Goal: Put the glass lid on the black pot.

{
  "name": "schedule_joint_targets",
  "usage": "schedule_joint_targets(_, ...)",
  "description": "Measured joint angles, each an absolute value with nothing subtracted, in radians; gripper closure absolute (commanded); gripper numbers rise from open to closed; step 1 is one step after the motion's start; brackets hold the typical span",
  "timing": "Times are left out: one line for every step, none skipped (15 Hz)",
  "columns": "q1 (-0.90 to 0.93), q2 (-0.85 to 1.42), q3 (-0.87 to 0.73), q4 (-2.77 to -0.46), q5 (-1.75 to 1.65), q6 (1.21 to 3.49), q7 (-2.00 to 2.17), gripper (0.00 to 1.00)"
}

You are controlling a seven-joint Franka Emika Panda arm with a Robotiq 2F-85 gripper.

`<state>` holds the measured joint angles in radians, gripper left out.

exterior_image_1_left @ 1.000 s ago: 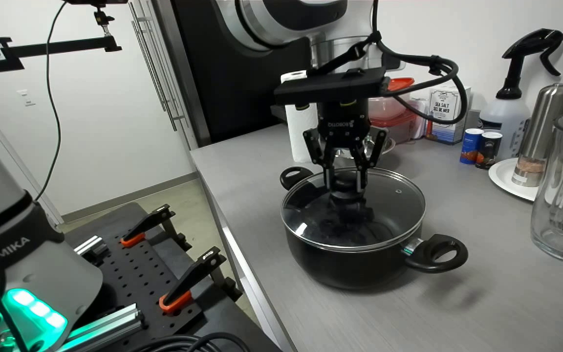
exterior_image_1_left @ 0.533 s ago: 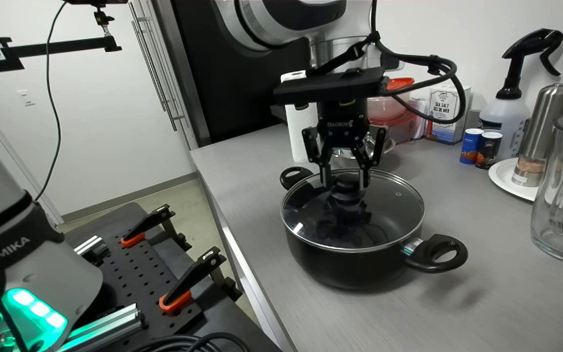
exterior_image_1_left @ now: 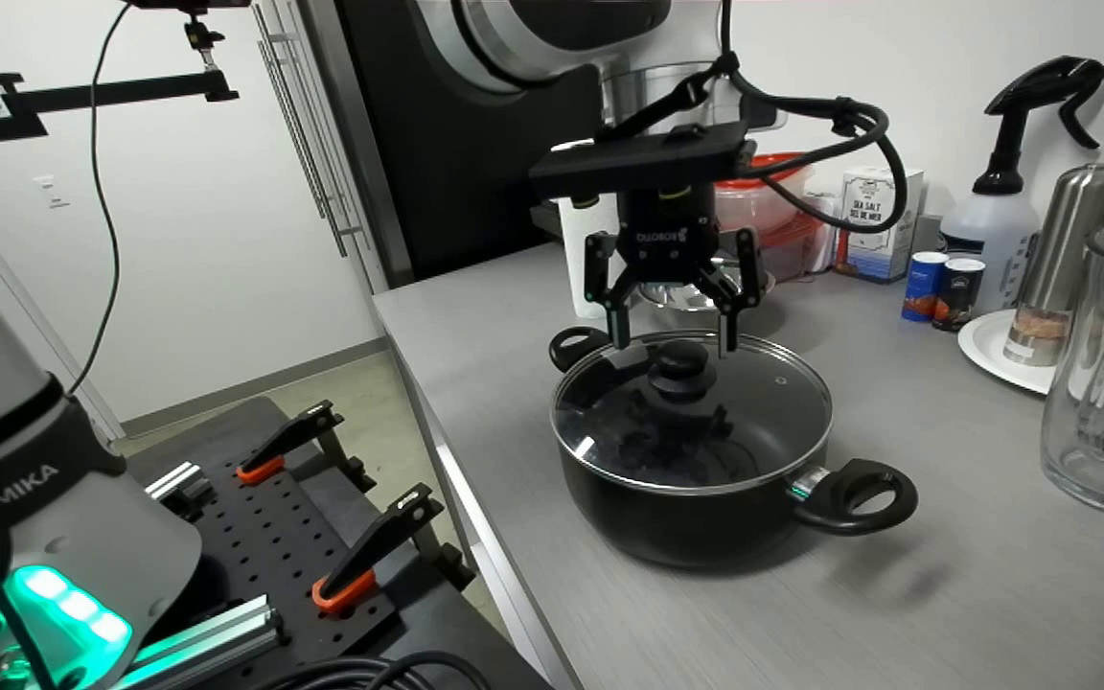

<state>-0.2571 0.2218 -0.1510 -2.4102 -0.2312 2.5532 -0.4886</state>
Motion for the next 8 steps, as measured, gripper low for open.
schedule_joint_targets(-0.257,0.220,-0.151,-2.412,-0.231,2.553,-0.489,0.00)
schedule_joint_targets(-0.257,0.217,-0.151,-2.414,-0.231,2.553,-0.489,0.00)
schedule_joint_targets(-0.257,0.215,-0.151,-2.416,-0.231,2.553,-0.489,0.00)
schedule_joint_targets(-0.257,0.213,-0.151,-2.418,-0.231,2.553,-0.489,0.00)
schedule_joint_targets(-0.257,0.212,-0.151,-2.421,-0.231,2.553,-0.489,0.00)
schedule_joint_targets(-0.257,0.210,-0.151,-2.424,-0.231,2.553,-0.489,0.00)
schedule_joint_targets(-0.257,0.207,-0.151,-2.427,-0.231,2.553,-0.489,0.00)
schedule_joint_targets(-0.257,0.202,-0.151,-2.433,-0.230,2.553,-0.489,0.00)
